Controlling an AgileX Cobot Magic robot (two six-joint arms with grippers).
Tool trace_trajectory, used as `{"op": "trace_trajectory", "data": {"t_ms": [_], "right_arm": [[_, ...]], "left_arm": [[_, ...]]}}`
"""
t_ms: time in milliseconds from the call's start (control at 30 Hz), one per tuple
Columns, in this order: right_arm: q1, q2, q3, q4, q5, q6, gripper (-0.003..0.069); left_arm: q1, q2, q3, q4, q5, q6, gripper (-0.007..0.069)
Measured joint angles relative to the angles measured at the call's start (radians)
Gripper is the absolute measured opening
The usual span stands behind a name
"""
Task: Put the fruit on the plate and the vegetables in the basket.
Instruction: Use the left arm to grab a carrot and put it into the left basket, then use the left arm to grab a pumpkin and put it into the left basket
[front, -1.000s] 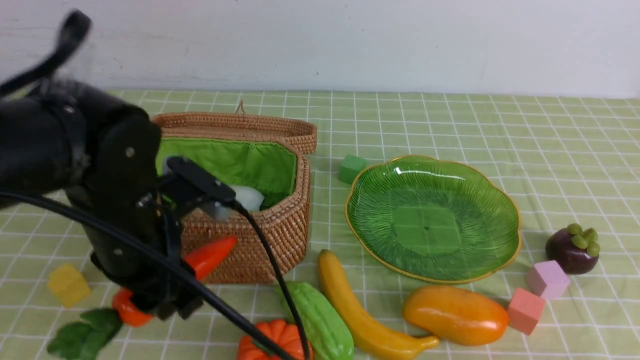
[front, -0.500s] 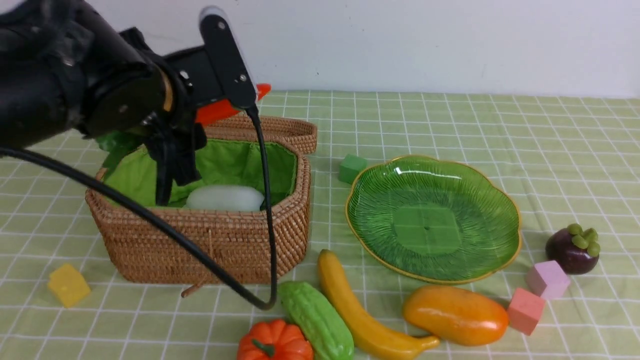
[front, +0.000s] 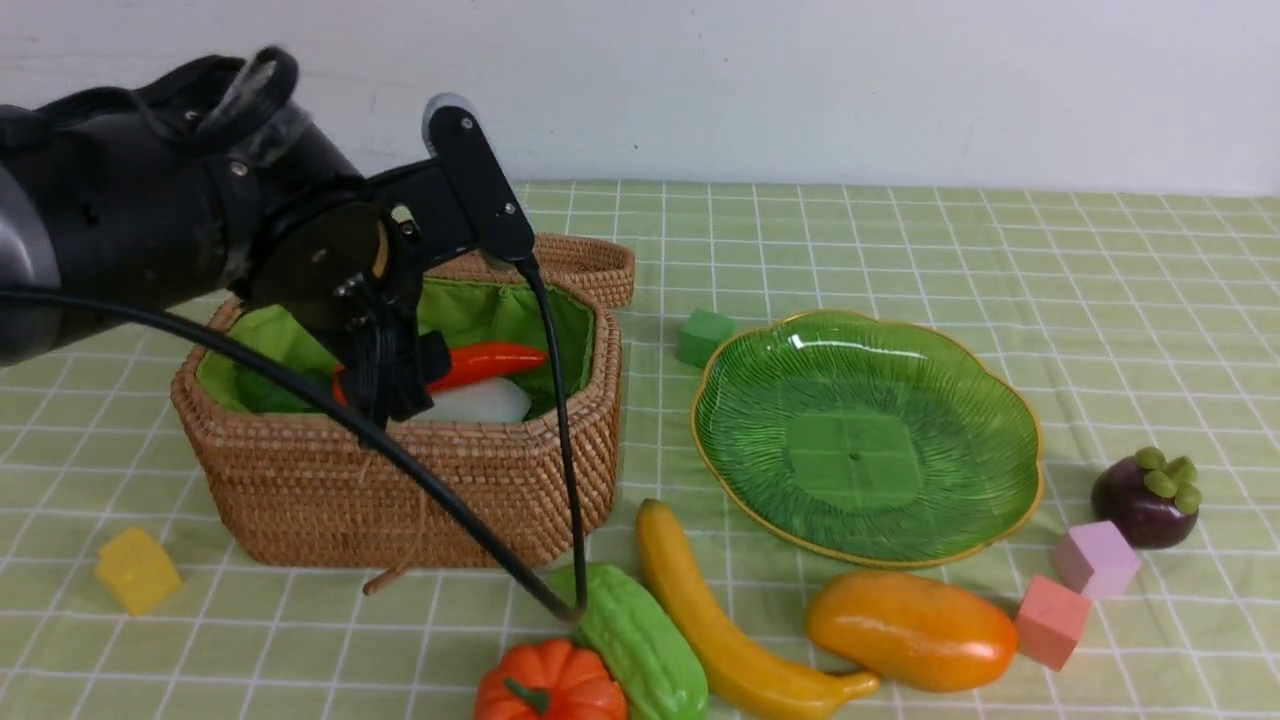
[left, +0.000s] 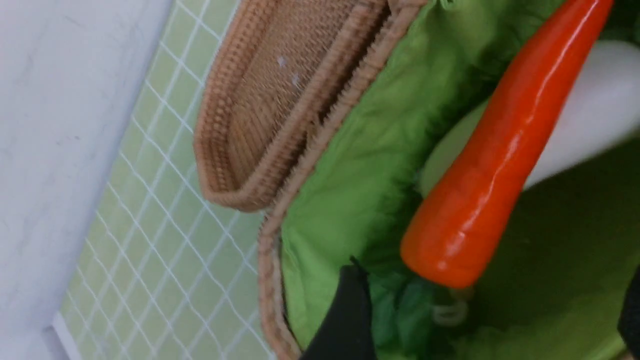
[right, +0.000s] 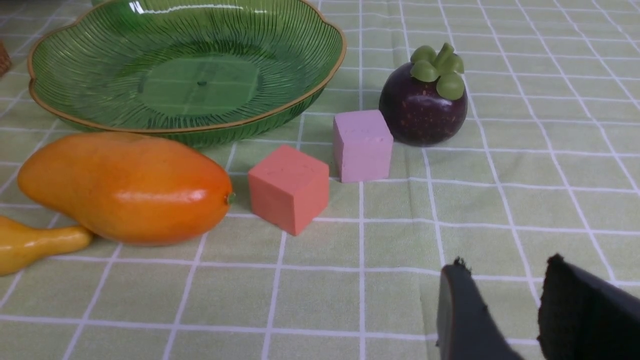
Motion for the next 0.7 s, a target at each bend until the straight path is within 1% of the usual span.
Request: {"op": "trace_trajectory", "data": {"t_ms": [67, 100, 167, 200, 233, 267, 300, 367, 500, 600, 700], "right_arm": [[0.0, 0.0, 0.0, 0.0, 0.0, 0.0, 0.0242], [0.0, 0.0, 0.0, 0.0, 0.0, 0.0, 0.0242], [0.0, 0.0, 0.0, 0.0, 0.0, 0.0, 0.0242], [0.0, 0.0, 0.0, 0.0, 0.0, 0.0, 0.0242], [0.0, 0.0, 0.0, 0.0, 0.0, 0.0, 0.0242], [0.0, 0.0, 0.0, 0.0, 0.0, 0.0, 0.0242], [0.0, 0.0, 0.0, 0.0, 0.0, 0.0, 0.0242], [0.0, 0.0, 0.0, 0.0, 0.0, 0.0, 0.0242], [0.0, 0.0, 0.0, 0.0, 0.0, 0.0, 0.0242], [0.0, 0.0, 0.0, 0.0, 0.0, 0.0, 0.0242], [0.0, 0.0, 0.0, 0.0, 0.0, 0.0, 0.0242]], "left_arm": [[-0.029, -0.054, 0.0, -0.065, 0.032, -0.023, 0.0626], [-0.054, -0.094, 0.0, -0.113, 0.047, -0.053, 0.0605], [-0.093, -0.137, 0.0, -0.171, 0.079, -0.117, 0.0573], [-0.129, -0.17, 0.0, -0.246, 0.12, -0.189, 0.0544], [-0.143, -0.181, 0.0, -0.267, 0.142, -0.223, 0.0531], [-0.159, -0.192, 0.0, -0.323, 0.174, -0.272, 0.051], [-0.179, -0.199, 0.0, -0.398, 0.24, -0.362, 0.0486], [-0.188, -0.199, 0.005, -0.508, 0.316, -0.468, 0.0451], [-0.189, -0.189, 0.057, -0.582, 0.366, -0.582, 0.0395], [-0.189, -0.168, 0.117, -0.572, 0.347, -0.662, 0.0356], [-0.189, -0.141, 0.149, -0.562, 0.332, -0.72, 0.0344]]}}
